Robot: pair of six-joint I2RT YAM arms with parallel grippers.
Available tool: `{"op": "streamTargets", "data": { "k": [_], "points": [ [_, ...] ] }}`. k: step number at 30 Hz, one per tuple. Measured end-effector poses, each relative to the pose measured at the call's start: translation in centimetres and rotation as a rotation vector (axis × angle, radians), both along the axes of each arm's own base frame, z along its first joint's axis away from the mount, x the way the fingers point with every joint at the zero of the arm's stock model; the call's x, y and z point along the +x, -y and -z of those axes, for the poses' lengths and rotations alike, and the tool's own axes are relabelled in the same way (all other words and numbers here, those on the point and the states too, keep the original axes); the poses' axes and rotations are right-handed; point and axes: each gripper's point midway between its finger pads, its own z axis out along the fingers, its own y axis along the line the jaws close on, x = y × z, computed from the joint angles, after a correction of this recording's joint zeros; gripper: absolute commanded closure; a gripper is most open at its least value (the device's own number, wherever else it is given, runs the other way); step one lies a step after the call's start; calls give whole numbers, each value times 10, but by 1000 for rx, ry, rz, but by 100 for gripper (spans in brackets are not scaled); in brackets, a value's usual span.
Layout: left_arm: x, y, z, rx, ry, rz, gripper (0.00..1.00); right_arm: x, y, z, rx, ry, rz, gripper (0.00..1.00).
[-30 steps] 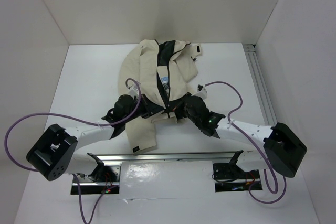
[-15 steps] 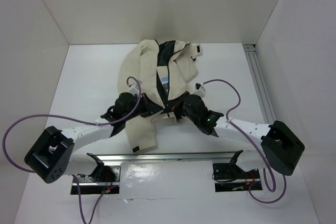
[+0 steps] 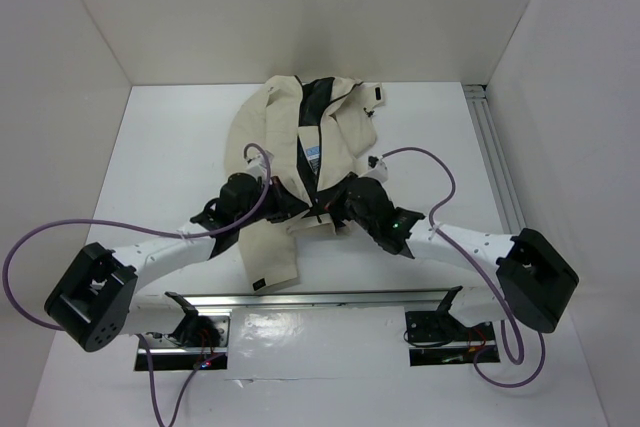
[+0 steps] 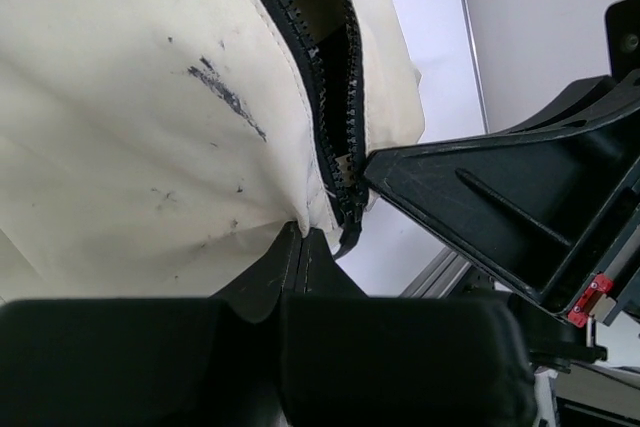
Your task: Zip up the jacket
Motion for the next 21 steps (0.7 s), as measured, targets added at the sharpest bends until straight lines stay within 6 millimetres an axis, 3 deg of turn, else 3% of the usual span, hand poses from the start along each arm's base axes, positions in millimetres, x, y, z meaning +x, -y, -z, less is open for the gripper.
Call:
{"op": "streamTargets", "data": {
  "k": [5, 12, 18, 21],
  "points": [
    [-1, 1, -2, 23, 17, 32, 100, 0, 1, 1, -45, 20, -22, 82],
    [-4, 6, -7, 61, 30, 96, 100, -6, 0, -7, -107, 83, -106, 71],
    [-5, 9, -4, 75, 27, 130, 100, -13, -2, -10, -149, 119, -178, 71],
    [-7, 9, -3, 76, 21, 137, 100, -15, -1, -7, -169, 120, -191, 78]
  ]
}}
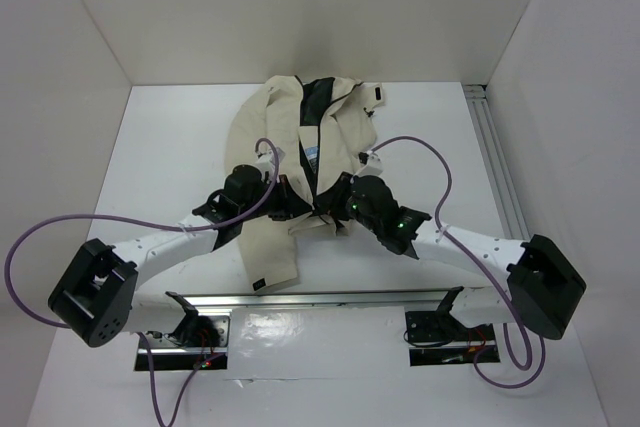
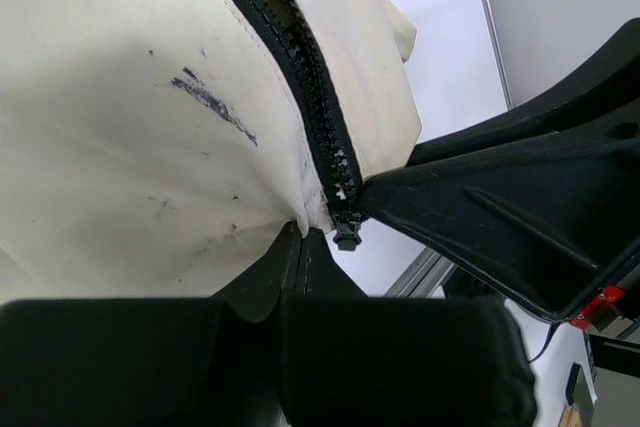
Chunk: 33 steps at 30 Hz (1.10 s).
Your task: Zip up the jacket
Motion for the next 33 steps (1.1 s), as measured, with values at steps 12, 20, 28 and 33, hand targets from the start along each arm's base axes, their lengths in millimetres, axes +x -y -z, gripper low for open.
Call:
{"op": "streamTargets", "data": {
  "k": [12, 20, 28, 33],
  "points": [
    [0, 1, -2, -3, 3, 8, 100, -2, 4, -3, -25, 6, -8, 73],
    [1, 2, -1, -3, 1, 9, 100, -4, 6, -3, -33, 4, -11, 79],
    [0, 2, -1, -3, 1, 9, 100, -4, 6, -3, -37, 6, -14, 84],
    [0, 2, -1, -3, 1, 9, 100, -4, 7, -2, -45, 7, -14, 100]
  ]
}}
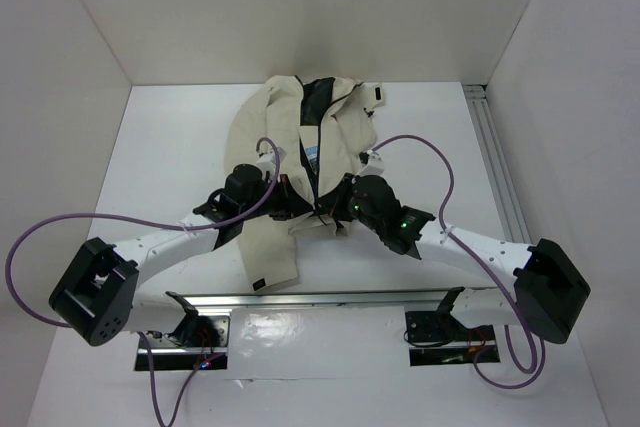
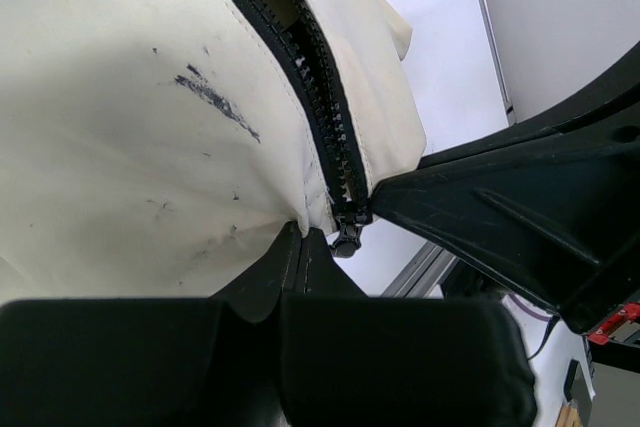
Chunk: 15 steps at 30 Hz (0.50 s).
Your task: Zip up the jacket
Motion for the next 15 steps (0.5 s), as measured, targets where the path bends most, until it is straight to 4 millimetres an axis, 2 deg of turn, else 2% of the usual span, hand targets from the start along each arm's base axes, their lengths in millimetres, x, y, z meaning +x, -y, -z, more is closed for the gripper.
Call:
{"op": "streamTargets", "data": {
  "k": [10, 15],
  "points": [
    [0, 0, 0, 5, 15, 14, 100, 3, 4, 1, 4, -15, 40, 100],
    [2, 1, -4, -3, 33, 13, 100, 10, 1, -5, 1, -22, 63, 100]
  ]
}}
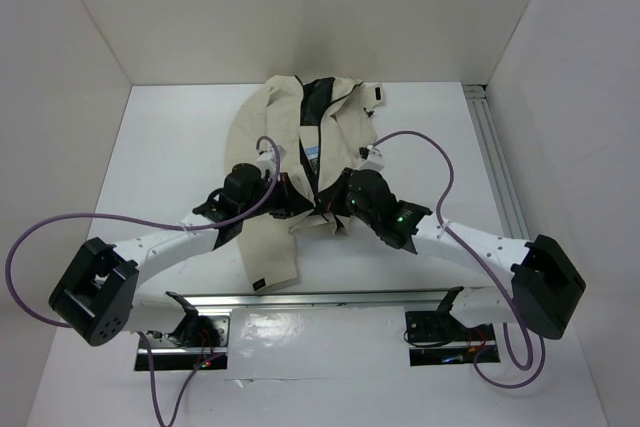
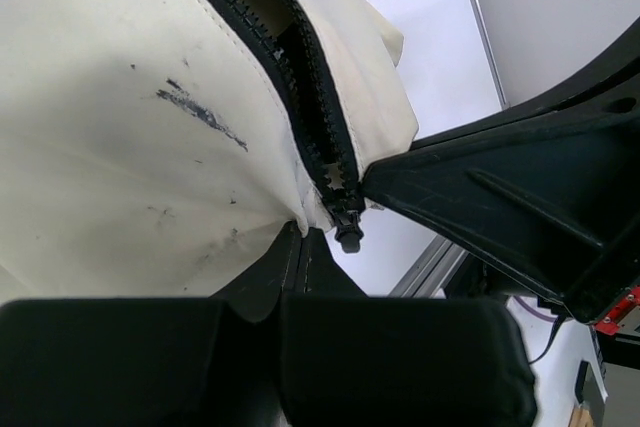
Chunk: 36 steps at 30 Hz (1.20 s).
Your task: Zip up the jacket
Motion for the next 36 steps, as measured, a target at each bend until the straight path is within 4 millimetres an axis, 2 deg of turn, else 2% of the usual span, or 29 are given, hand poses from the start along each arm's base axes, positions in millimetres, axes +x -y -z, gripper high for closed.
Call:
{"op": "streamTargets", "data": {
  "k": [9, 14, 20, 22, 25, 27, 35, 36],
  "points": [
    [-1, -8, -3, -21, 41, -36, 100, 11, -4, 1, -23, -67, 43, 100],
    [-7, -14, -11, -50, 65, -61, 100, 8, -6, 7, 5, -111, 57, 100],
    [-9, -14, -7, -48, 52, -55, 100, 4, -4, 14, 48, -124, 66, 100],
    [-10, -13, -6, -47, 48, -51, 89, 1, -3, 15, 61, -124, 65, 100],
    [-10, -13, -5, -46, 41, -51, 61, 0, -2, 11, 75, -119, 65, 100],
    [-11, -13, -1, -42, 24, -53, 56, 1, -2, 9, 81, -115, 68, 100],
    [-10, -12, 9, -33, -14, -59, 56, 2, -1, 8, 81, -113, 68, 100],
    [-10, -12, 9, -34, -15, -59, 62, 1, -1, 8, 80, -113, 67, 100]
  ]
}}
